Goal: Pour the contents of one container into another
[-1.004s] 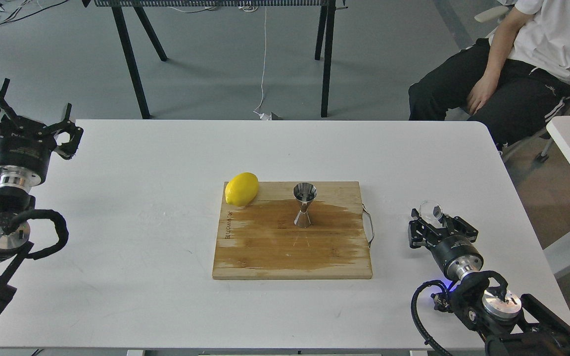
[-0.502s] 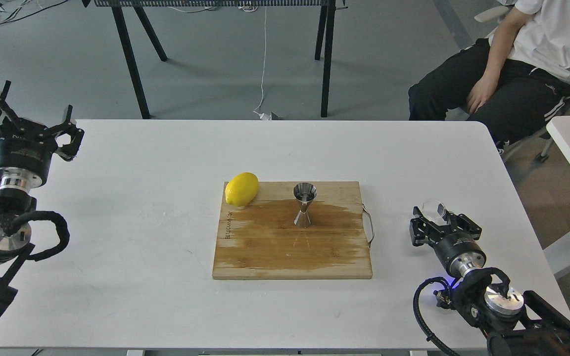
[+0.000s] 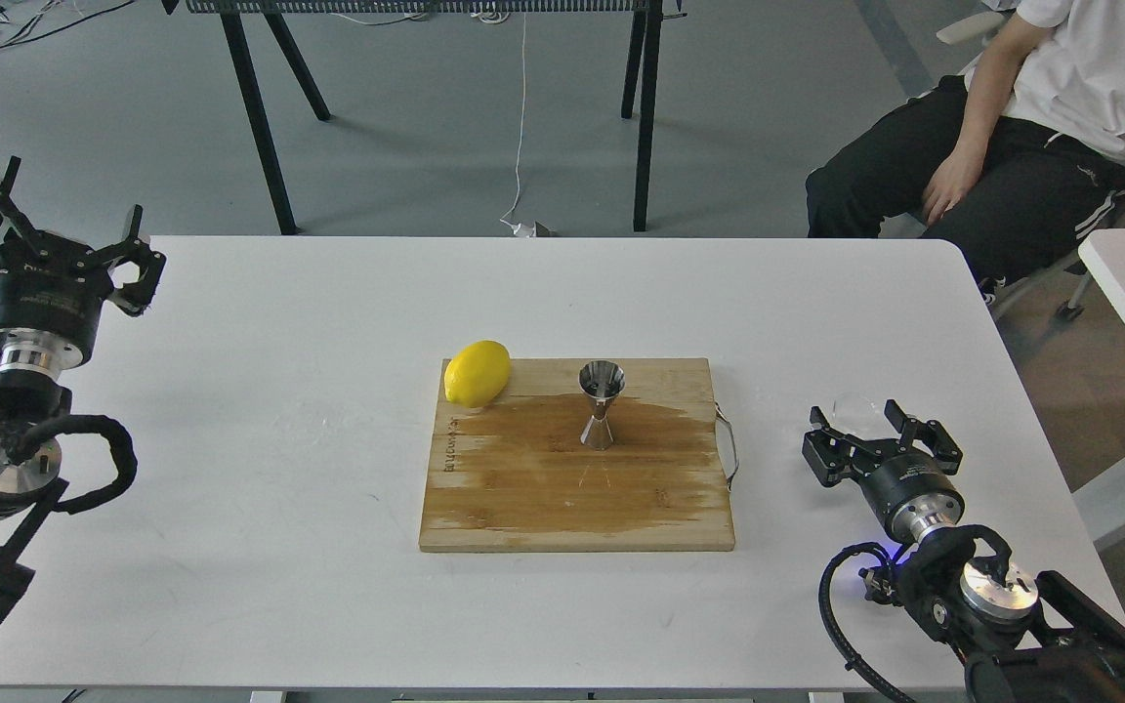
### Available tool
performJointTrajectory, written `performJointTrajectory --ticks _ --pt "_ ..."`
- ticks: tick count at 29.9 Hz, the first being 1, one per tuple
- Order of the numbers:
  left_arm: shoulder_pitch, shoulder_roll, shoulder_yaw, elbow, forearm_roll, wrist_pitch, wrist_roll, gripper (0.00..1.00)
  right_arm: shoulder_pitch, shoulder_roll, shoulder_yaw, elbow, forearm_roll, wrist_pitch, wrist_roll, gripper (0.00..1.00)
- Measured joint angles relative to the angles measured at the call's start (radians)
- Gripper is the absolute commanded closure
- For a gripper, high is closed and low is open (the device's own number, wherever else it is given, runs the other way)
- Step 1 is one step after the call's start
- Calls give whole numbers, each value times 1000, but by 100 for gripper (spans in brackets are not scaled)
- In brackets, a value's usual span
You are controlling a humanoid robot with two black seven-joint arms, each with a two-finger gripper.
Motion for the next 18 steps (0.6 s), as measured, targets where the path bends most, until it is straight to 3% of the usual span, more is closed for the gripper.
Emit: performJointTrajectory --ticks 7,15,18 --pt "-4 3 -1 0 -4 0 2 0 123 -63 -13 1 -83 153 6 1" --pt "-4 2 0 1 -5 -2 4 0 313 -104 -11 -7 -256 166 21 0" --pt "-4 1 0 1 -5 -2 5 0 374 -113 -10 -14 -309 166 51 0"
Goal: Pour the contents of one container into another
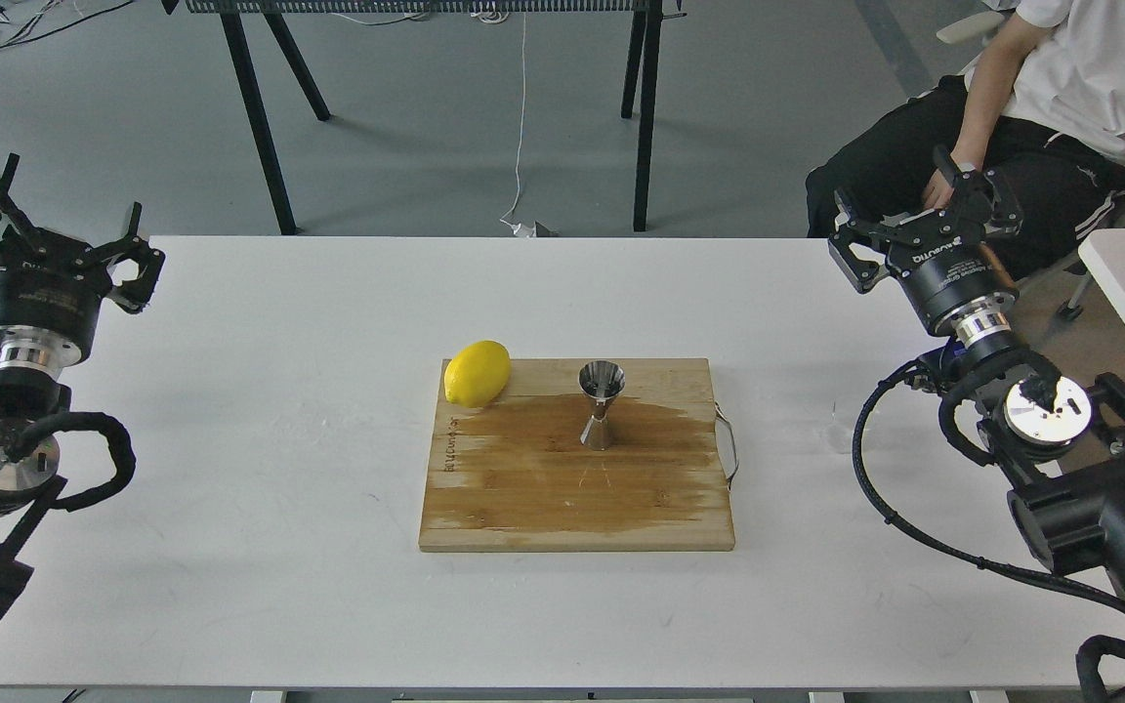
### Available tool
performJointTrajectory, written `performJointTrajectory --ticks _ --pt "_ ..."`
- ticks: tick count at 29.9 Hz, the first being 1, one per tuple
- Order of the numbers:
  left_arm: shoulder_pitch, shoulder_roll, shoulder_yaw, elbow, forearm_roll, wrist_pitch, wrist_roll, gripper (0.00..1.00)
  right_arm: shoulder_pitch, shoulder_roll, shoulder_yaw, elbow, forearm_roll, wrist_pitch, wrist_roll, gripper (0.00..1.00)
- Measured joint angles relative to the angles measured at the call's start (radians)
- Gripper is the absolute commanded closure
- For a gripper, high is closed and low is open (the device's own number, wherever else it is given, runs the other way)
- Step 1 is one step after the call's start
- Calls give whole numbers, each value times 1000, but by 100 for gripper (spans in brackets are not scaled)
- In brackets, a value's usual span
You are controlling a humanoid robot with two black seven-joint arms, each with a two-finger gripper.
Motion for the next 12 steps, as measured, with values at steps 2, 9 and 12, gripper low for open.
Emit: performJointTrajectory --ticks 2,9,12 --pt "0 0 0 0 0 0 0 0 20 -3 0 -2 -32 0 33 0" --pt "-23 -1 3 1 5 4 9 0 48 -4 1 -27 -99 0 96 0" --pt "-61 -1 3 20 7 4 43 0 49 -3 9 -43 -100 0 99 0"
